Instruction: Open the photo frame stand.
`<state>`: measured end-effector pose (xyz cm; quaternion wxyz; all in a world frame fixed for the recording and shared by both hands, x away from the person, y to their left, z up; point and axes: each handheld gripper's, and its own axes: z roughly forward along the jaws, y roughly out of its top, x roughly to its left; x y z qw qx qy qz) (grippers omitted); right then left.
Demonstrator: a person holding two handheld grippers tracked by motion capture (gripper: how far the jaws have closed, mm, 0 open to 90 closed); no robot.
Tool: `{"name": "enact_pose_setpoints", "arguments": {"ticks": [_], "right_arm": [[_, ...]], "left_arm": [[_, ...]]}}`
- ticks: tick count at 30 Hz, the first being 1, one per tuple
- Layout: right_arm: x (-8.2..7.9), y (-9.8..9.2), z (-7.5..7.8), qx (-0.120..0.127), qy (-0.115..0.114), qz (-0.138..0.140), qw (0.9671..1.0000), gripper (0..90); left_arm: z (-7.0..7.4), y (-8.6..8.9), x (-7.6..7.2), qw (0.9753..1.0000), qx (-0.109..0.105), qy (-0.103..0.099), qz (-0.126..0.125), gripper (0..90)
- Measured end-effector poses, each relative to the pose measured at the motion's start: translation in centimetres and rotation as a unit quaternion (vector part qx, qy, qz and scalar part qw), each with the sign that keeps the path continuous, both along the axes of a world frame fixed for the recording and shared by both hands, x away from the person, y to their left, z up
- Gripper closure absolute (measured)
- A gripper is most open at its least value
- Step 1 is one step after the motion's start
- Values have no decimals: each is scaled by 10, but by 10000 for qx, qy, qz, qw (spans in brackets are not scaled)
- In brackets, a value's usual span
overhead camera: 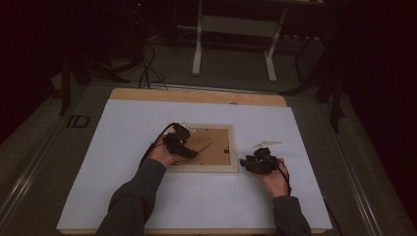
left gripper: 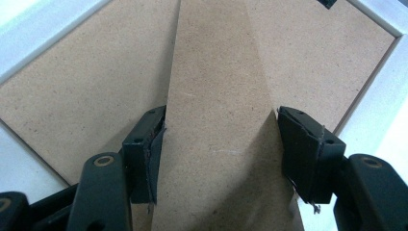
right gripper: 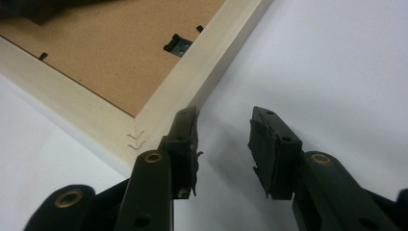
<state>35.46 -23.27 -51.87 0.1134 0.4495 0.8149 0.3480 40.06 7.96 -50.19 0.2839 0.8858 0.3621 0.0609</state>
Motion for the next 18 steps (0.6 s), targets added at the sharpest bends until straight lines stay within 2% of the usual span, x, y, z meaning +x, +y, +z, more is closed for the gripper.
{"name": "enact_pose_setpoints", "arguments": {"ticks": [18], "right_arm": [[0, 1, 5, 96, -51, 29, 9999, 623]], "left_arm": [[0, -1, -9, 9991, 69, -415, -41, 390]]}}
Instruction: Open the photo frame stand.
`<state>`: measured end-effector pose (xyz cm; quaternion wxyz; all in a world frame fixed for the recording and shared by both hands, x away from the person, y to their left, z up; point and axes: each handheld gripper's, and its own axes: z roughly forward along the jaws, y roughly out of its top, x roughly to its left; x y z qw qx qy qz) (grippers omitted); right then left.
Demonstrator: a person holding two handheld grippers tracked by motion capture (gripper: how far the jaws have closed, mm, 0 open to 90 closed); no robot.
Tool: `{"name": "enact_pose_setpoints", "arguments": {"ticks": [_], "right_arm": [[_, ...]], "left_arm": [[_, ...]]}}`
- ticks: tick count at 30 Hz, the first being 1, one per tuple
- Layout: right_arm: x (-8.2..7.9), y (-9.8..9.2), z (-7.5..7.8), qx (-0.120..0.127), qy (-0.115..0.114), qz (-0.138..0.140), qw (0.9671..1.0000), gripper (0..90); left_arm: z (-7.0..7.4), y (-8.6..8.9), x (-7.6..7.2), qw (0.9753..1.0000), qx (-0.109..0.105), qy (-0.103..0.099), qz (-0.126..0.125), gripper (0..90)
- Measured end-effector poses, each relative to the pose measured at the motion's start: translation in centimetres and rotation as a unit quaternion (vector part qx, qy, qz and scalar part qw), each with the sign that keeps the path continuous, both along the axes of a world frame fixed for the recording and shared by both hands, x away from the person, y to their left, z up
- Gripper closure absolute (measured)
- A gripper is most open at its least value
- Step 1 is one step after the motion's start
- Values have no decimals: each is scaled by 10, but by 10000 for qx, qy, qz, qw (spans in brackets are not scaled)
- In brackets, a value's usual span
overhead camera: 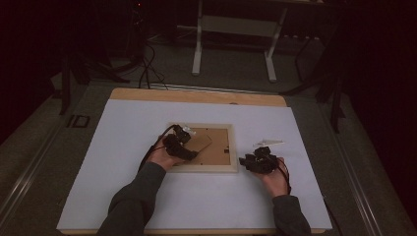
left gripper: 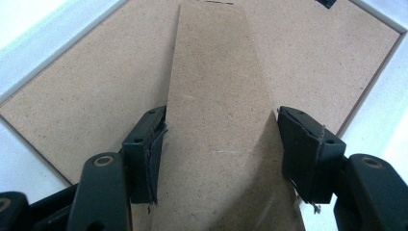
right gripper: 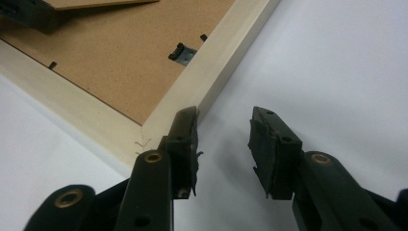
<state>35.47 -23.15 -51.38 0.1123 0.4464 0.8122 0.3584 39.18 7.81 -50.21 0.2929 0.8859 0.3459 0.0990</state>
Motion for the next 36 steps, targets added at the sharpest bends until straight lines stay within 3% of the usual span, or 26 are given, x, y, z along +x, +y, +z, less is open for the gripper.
{"name": "enact_pose_setpoints", "arguments": {"ticks": [16, 36], "right_arm": [[1, 0, 13, 31, -116, 20, 9999, 621], [20, -2, 35, -13, -186, -13, 9998, 618]], "left_arm": [[6, -3, -9, 9992, 142, -364, -41, 390], [11, -7, -22, 9959, 282, -856, -79, 390]]}}
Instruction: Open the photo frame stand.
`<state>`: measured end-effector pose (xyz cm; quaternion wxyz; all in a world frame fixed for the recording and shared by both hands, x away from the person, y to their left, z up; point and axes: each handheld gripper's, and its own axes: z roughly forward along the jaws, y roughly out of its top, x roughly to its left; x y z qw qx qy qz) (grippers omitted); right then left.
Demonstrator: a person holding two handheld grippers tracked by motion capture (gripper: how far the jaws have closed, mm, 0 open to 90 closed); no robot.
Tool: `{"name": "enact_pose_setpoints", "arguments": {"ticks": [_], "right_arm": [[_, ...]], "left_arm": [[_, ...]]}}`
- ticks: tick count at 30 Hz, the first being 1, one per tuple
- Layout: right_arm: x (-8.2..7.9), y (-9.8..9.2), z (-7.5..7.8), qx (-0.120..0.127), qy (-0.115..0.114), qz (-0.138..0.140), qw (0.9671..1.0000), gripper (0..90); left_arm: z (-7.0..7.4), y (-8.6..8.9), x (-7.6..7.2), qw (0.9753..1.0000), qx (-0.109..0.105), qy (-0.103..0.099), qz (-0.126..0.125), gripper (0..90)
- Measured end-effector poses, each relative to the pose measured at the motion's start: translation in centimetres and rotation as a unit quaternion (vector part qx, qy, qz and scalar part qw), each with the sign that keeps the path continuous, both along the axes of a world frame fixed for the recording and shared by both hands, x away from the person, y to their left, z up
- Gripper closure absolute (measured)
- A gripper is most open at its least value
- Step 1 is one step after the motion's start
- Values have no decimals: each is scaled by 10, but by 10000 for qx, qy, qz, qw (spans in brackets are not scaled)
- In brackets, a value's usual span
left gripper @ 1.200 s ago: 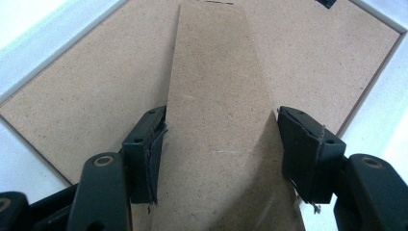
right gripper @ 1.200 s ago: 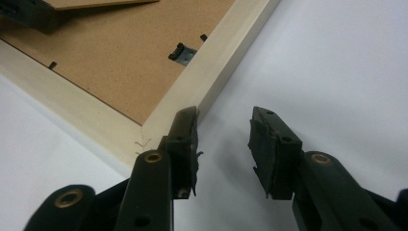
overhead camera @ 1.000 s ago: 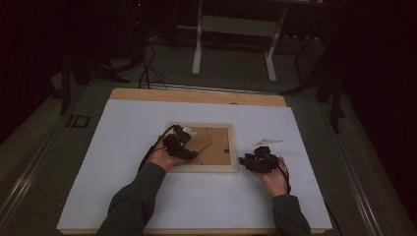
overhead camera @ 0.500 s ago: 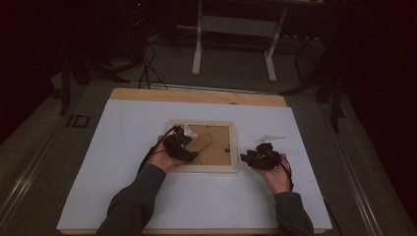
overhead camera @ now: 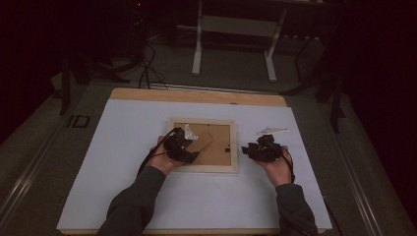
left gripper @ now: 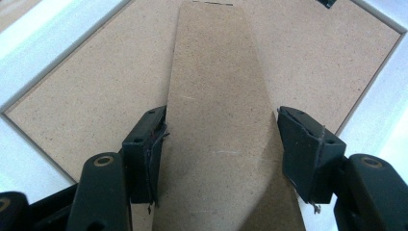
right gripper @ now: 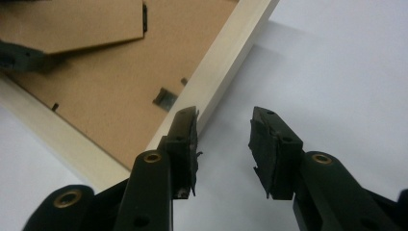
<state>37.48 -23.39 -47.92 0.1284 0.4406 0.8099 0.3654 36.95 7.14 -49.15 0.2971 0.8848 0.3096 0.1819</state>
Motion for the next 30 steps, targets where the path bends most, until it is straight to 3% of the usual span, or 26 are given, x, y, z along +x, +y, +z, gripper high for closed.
{"name": "enact_pose_setpoints", "arguments": {"ticks": [15, 30], "right_arm": [[21, 10, 24, -75, -204, 105, 9997, 618], [41, 19, 20, 58, -50, 90, 9999, 615]], "left_arm": [[3, -3, -14, 9990, 115, -441, 14, 390], [5, -6, -27, 9963, 232, -832, 21, 389]]}}
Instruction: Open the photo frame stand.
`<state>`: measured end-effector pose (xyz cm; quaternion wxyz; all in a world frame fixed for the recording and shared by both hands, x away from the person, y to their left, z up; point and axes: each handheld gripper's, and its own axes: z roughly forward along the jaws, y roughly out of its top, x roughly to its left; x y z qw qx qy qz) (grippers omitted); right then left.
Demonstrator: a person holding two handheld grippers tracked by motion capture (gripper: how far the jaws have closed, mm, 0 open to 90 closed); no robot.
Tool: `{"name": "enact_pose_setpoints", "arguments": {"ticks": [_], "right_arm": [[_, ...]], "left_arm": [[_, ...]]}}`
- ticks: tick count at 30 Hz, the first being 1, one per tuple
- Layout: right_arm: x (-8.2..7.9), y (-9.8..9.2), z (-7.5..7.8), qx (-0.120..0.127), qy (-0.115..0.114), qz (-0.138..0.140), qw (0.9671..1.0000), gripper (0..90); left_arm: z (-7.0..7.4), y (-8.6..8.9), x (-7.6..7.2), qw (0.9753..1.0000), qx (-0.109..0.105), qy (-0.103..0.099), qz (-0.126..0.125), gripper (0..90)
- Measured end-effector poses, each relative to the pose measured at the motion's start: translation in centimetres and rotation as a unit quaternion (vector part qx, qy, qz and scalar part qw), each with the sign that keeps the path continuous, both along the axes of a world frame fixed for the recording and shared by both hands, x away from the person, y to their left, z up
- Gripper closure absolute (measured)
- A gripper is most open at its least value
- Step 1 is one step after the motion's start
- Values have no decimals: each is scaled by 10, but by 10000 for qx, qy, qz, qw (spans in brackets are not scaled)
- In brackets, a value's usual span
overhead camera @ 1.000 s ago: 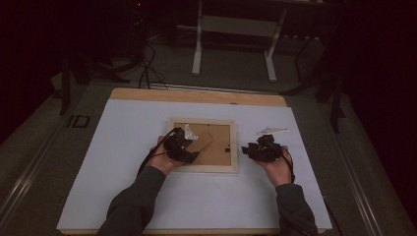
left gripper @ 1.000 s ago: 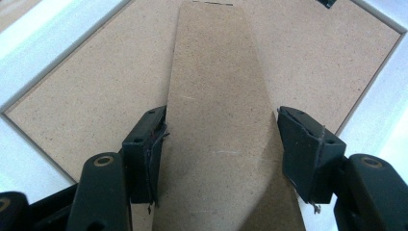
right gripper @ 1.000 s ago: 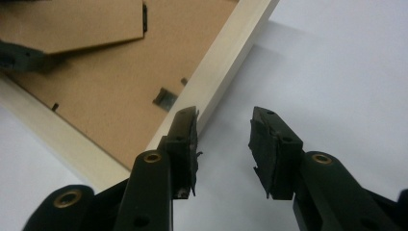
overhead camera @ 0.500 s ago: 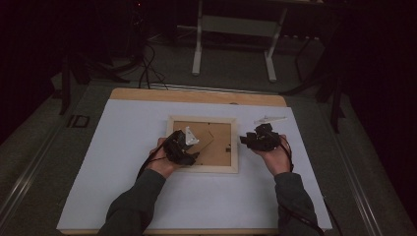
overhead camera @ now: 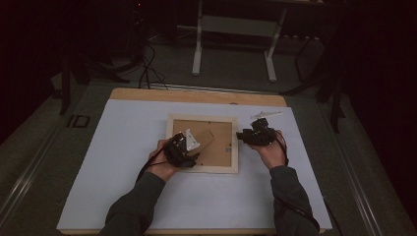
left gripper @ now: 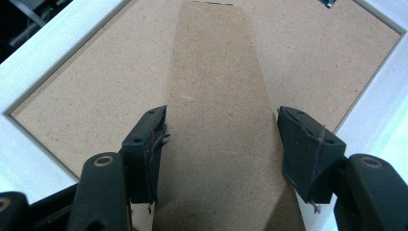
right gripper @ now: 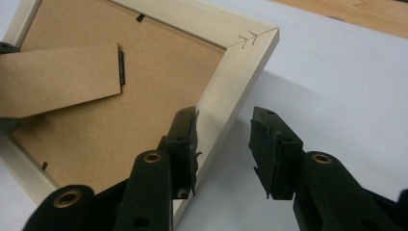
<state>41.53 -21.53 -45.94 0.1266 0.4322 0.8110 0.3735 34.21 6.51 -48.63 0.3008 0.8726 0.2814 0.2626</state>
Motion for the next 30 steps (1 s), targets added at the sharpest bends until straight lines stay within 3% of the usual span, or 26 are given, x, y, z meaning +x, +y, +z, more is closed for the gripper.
{"name": "enact_pose_setpoints", "arguments": {"ticks": [5, 19, 30], "right_arm": [[4, 1, -3, 130, 101, 23, 9999, 598], [14, 7, -6, 192, 355, 146, 9991, 547], [21, 3, -10, 530, 709, 254, 9957, 520]], "left_arm": [[0, -1, -3, 9999, 1, -111, 2, 390], [-2, -3, -12, 9989, 87, -454, -24, 389], [-2, -3, -15, 9979, 101, -632, -78, 389]]}}
